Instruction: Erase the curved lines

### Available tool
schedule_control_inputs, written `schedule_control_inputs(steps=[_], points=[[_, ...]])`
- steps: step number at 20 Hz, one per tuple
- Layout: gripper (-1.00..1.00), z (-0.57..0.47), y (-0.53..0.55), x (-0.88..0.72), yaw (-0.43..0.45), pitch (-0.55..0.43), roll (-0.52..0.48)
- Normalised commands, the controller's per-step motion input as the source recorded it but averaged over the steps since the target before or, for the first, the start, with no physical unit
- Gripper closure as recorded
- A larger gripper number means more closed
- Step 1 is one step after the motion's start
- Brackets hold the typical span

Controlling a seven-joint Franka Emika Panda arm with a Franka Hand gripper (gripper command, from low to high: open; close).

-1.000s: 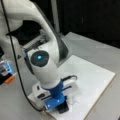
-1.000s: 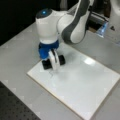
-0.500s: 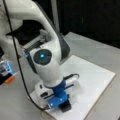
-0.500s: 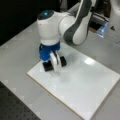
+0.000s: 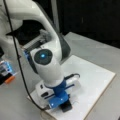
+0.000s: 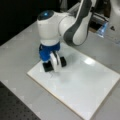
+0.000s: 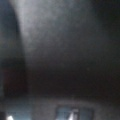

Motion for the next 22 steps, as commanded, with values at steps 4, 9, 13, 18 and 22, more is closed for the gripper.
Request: schedule_control_inputs(steps=[4, 9, 13, 18, 22], points=[[1.0, -0.09, 0.05, 0.29, -0.136, 0.08, 0.149], [1.0, -0.06, -0.01, 0.31, -0.128, 0.1, 0.148], [1.0, -0.04, -0.03, 0.27, -0.139, 0.124, 0.147], [1.0, -0.02, 0.02, 0.23, -0.156, 0.149, 0.151], [1.0, -0.01, 0.12, 0.22, -0.188, 0.163, 0.144]])
